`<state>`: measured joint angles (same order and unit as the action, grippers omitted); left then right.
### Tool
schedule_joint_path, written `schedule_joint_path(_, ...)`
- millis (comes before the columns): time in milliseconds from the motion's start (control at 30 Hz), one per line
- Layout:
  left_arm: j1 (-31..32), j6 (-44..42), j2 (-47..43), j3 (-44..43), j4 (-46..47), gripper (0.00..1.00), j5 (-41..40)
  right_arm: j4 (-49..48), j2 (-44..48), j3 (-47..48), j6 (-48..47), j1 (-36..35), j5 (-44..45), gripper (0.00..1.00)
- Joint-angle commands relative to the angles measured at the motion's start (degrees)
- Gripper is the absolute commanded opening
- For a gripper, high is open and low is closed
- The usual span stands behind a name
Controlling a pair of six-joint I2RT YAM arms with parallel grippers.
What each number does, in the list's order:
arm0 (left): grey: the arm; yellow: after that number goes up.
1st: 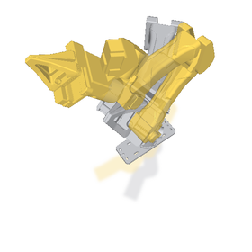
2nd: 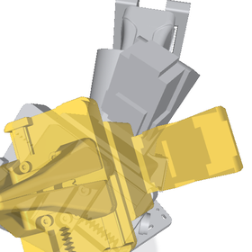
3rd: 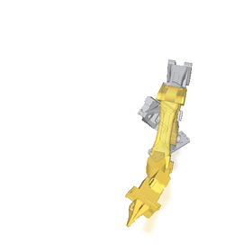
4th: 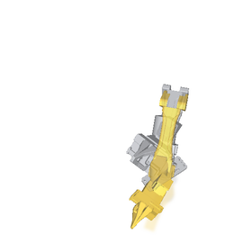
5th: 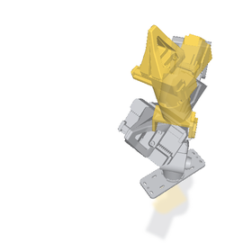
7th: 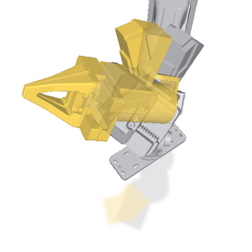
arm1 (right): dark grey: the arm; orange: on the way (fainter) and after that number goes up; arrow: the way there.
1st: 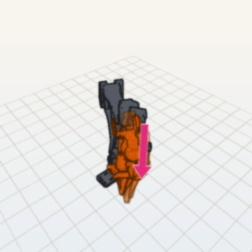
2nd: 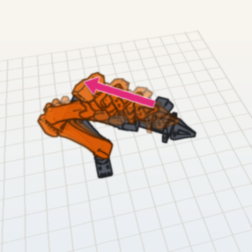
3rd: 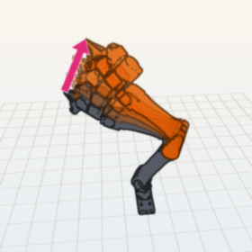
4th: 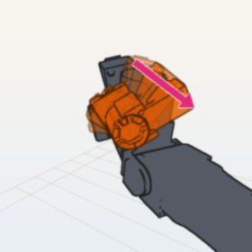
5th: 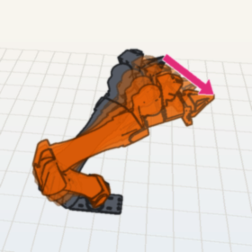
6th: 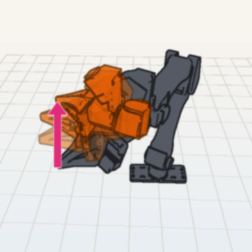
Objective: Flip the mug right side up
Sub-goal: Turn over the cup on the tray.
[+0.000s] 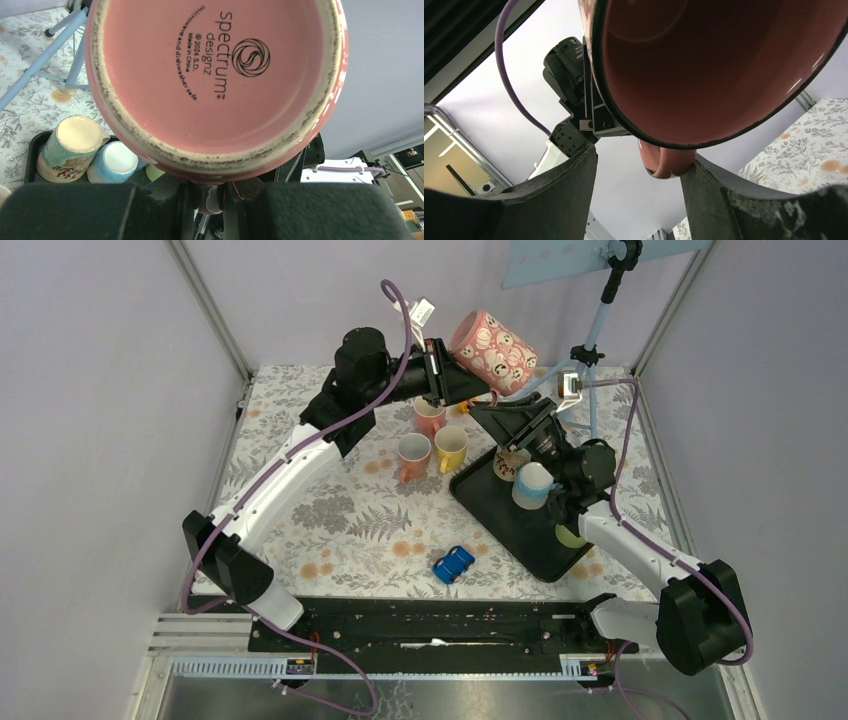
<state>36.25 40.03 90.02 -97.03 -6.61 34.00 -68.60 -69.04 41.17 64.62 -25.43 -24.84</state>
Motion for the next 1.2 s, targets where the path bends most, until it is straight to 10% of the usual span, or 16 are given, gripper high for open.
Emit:
schedule_joint_path(0, -0.27, 0.53, -5.26, -1.77, 10.6, 0.0, 1.54, -1.39, 0.47, 4.57, 0.29, 0.37, -3.66, 0.67)
schedule_joint_path(567, -0.26, 2.26, -4.6, -0.31, 12.81, 0.0, 4.23, 8.2, -0.3, 10.24, -2.45, 0.32, -4.64, 0.53)
schedule_joint_path(1167, -1.22, -1.67, -11.91, 13.95, 17.39, 0.0, 2.25, 22.09, -0.95, 12.71, -10.48, -0.16, -4.29, 0.0)
